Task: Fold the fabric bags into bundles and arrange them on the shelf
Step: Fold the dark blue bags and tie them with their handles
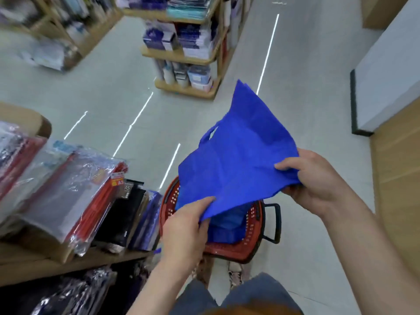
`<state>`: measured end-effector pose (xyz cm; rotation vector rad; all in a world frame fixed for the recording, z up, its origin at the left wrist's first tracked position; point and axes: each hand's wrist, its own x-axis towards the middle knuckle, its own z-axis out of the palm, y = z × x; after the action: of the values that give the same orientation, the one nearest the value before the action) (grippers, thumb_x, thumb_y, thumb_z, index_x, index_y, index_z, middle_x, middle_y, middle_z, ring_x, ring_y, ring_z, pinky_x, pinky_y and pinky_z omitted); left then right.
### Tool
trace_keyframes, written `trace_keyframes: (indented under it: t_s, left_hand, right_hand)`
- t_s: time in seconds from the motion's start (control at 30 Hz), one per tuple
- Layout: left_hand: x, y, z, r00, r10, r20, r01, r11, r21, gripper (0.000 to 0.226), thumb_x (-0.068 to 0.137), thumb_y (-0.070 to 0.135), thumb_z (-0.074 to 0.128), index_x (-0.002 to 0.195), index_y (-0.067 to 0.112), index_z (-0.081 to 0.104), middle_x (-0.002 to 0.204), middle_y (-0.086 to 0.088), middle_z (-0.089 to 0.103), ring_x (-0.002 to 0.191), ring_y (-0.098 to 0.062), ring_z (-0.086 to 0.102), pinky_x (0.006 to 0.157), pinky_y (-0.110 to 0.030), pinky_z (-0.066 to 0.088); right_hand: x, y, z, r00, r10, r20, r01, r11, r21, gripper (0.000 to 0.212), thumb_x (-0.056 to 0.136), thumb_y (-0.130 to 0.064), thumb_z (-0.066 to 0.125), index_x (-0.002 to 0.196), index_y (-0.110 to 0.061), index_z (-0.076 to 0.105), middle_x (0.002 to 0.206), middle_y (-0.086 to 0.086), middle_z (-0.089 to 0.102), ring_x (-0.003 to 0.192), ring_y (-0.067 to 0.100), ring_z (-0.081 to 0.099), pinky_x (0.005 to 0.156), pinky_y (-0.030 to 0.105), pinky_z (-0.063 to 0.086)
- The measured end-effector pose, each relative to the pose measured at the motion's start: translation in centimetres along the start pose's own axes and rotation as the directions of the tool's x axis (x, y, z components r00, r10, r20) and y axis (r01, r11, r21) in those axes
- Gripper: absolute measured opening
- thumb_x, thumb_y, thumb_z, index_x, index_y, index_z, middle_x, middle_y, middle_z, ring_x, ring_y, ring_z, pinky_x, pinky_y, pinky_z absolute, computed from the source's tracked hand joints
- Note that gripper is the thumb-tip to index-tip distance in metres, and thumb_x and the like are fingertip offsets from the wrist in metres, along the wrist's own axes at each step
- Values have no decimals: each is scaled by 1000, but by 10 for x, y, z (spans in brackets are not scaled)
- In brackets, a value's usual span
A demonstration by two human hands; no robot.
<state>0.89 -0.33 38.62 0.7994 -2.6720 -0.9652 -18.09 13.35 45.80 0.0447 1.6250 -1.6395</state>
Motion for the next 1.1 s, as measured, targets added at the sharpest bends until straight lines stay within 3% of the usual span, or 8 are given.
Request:
trace_keyframes:
  t_s: [0.13,0.23,0.33,0.43,0.63,0.83,1.0,1.1]
  left_hand:
    - [-29,7,-44,993,-37,-114,56,984,170,35,70,18,56,99,32,70,81,11,72,75,-21,68,62,-30,51]
    - [-51,20,-88,992,-31,-120,61,966,250,33,67,21,49,93,34,66,71,10,67,69,-22,64,59,-35,51]
    - [-81,19,-126,978,-97,-184,146,949,278,29,74,28,45,94,37,64,72,13,68,71,-19,63,62,-35,50]
    - [-126,13,-156,931,-237,-278,284,949,140,8,84,43,62,89,37,65,70,17,67,67,-11,62,64,-37,52]
    - [-264,-22,-208,773,-591,-230,597,801,-49,21,66,44,85,81,36,72,70,10,71,68,-10,67,67,-35,55]
    - [-436,-69,-178,531,-794,-298,281,496,-822,51,39,38,96,80,17,74,78,-1,73,65,-11,66,60,-17,53]
    - [-525,-90,-143,50,-902,-429,135,431,-892,14,87,8,68,90,21,64,65,12,69,59,-1,62,57,-20,53]
    - [-581,-89,-142,-36,-889,-457,83,453,-888,21,90,10,66,101,27,64,69,11,69,62,-5,59,56,-25,49]
  right_hand:
    - [-18,0,-15,981,-189,-36,178,963,-200,49,93,-44,59,137,-30,45,123,-14,59,105,-4,59,77,27,54]
    - [-36,-11,-8,882,-241,404,408,820,-402,78,59,-83,64,130,-64,39,134,-39,41,127,-19,35,99,23,39]
    - [-46,-11,25,773,-69,631,524,629,-574,62,64,-55,82,120,-60,55,126,-30,55,114,-8,55,85,18,49]
    - [-57,1,68,763,-225,607,570,678,-465,7,87,-25,69,89,-28,75,84,-5,73,72,4,62,61,20,50]
    - [-96,39,139,700,-280,657,611,711,-348,24,98,-25,56,80,-22,70,68,-13,67,62,1,57,56,20,46]
    - [-164,110,202,664,-186,725,473,855,-214,21,101,-24,50,87,-15,64,72,-9,64,60,2,55,51,17,41]
    - [-214,172,241,684,-63,726,349,903,-250,29,102,-27,48,78,-19,61,59,-13,58,47,2,45,42,17,30]
    - [-247,196,266,672,-40,740,385,872,-302,30,102,-24,48,74,-19,54,55,-12,52,42,3,39,39,14,27]
